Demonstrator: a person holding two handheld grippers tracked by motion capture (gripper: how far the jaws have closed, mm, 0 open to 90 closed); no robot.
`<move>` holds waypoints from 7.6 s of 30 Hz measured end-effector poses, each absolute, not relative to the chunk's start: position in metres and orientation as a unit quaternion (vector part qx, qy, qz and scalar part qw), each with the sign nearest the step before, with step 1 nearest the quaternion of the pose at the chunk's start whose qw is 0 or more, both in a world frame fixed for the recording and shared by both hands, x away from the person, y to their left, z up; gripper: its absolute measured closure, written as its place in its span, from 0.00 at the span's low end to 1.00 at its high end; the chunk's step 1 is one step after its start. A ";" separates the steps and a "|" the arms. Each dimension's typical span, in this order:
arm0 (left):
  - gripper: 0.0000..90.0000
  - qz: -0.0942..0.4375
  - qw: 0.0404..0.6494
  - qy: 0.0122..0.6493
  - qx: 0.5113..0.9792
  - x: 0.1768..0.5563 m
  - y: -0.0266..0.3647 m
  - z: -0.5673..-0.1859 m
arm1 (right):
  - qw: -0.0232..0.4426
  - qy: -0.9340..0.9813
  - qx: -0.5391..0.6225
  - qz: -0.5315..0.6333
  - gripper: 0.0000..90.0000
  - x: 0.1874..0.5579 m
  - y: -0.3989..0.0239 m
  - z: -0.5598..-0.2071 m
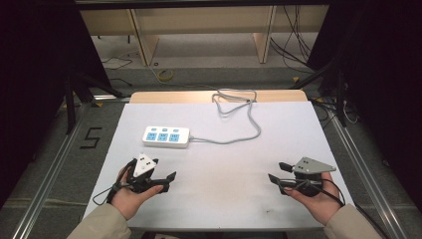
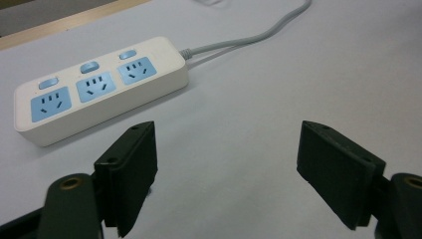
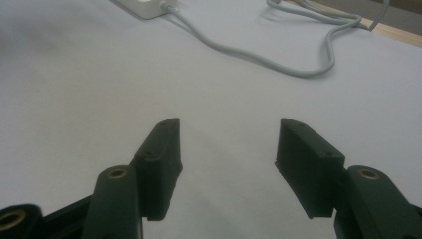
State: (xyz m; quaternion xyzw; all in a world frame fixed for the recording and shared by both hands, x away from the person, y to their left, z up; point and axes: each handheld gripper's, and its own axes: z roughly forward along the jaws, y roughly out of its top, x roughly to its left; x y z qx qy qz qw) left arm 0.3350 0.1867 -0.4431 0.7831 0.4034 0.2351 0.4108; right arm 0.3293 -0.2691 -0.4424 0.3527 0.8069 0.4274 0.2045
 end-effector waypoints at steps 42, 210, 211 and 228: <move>0.99 0.266 0.380 0.435 0.772 0.356 0.199 -0.430 | 0.214 0.809 0.353 0.419 0.54 0.329 -0.272 -0.445; 1.00 0.240 0.280 0.522 0.769 0.530 0.187 -0.451 | 0.191 0.815 0.364 0.409 0.35 0.334 -0.270 -0.454; 1.00 0.239 0.280 0.523 0.769 0.530 0.187 -0.452 | 0.191 0.815 0.364 0.408 0.35 0.334 -0.270 -0.455; 1.00 0.229 0.271 0.533 0.768 0.533 0.192 -0.454 | 0.191 0.816 0.362 0.408 0.35 0.334 -0.270 -0.454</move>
